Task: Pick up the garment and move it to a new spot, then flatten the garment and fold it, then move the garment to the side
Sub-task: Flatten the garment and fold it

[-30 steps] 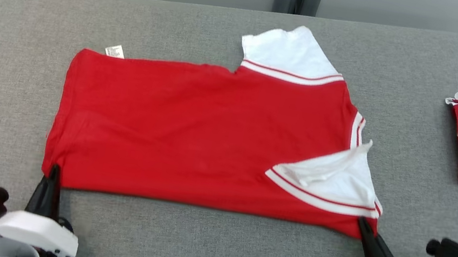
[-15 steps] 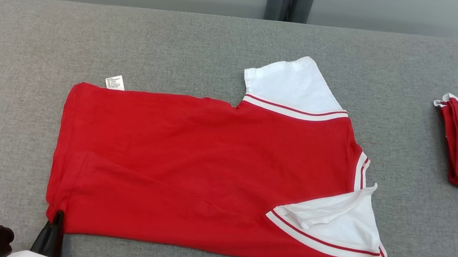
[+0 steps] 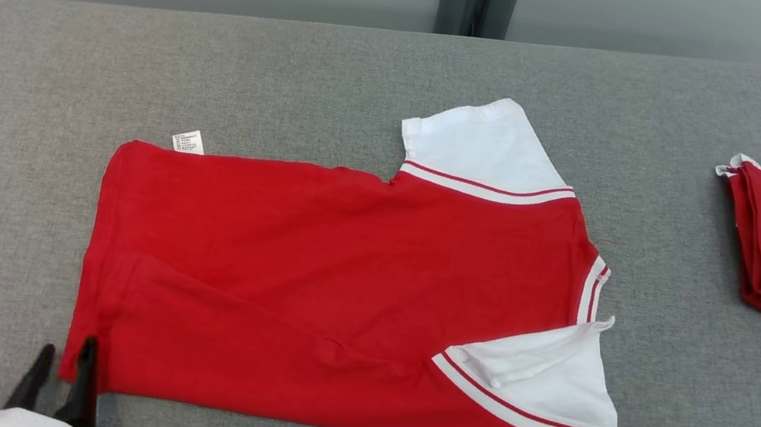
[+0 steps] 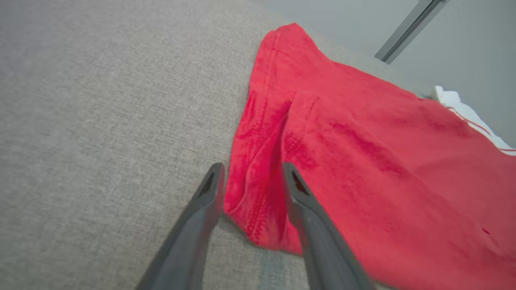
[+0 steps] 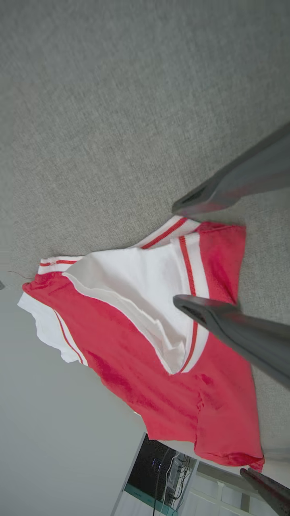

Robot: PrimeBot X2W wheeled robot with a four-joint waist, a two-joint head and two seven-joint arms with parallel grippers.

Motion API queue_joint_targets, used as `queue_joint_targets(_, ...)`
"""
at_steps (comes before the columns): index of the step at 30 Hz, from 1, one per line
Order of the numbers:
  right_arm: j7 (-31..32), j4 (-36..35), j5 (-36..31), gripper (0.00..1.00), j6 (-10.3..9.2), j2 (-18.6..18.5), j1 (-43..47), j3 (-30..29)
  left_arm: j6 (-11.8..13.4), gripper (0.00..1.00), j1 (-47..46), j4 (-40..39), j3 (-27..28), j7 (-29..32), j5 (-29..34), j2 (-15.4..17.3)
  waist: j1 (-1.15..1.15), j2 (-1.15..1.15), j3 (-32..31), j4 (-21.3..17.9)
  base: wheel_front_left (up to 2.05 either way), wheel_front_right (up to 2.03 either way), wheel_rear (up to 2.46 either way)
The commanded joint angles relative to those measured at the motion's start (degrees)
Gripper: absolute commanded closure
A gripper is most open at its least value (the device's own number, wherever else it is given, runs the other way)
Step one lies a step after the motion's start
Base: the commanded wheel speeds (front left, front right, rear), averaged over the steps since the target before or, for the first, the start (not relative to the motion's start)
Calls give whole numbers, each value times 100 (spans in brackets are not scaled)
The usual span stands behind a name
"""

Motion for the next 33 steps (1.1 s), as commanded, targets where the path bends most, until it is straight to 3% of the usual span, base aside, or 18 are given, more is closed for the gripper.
queue_joint_targets(1, -40, -74, -50, 0, 3, -29, 11, -71, 31, 0, 25, -106, 35, -15, 28, 85, 0, 0, -7, -1, 0, 0, 0)
queue_joint_targets(7, 126, -560, -307, 0, 3, -28, 38, -460, 118, 0, -255, -612, 30, 204, 214, 430, 0, 0, -30, -1, 0, 0, 0)
queue_joint_targets(12, 410, -1088, -592, 0, 3, -108, -151, -494, -3, 0, -897, -614, -163, 588, 444, 817, 0, 0, -2, -42, 0, 0, 0)
queue_joint_targets(17, 595, -1494, -657, 0, 3, -298, -441, -383, -158, 0, -1739, -108, -343, 967, 607, 1141, 0, 0, 135, -151, 0, 0, 0)
queue_joint_targets(22, 724, -1745, -682, 0, 3, -443, -738, -316, -283, 0, -2519, 597, -605, 1142, 783, 1259, 0, 0, 383, -260, 0, 0, 0)
queue_joint_targets(33, 854, -1886, -732, 0, 3, -604, -1203, -26, -91, 0, -3713, 1929, -847, 1205, 1099, 1320, 0, 0, 892, -338, 0, 0, 0)
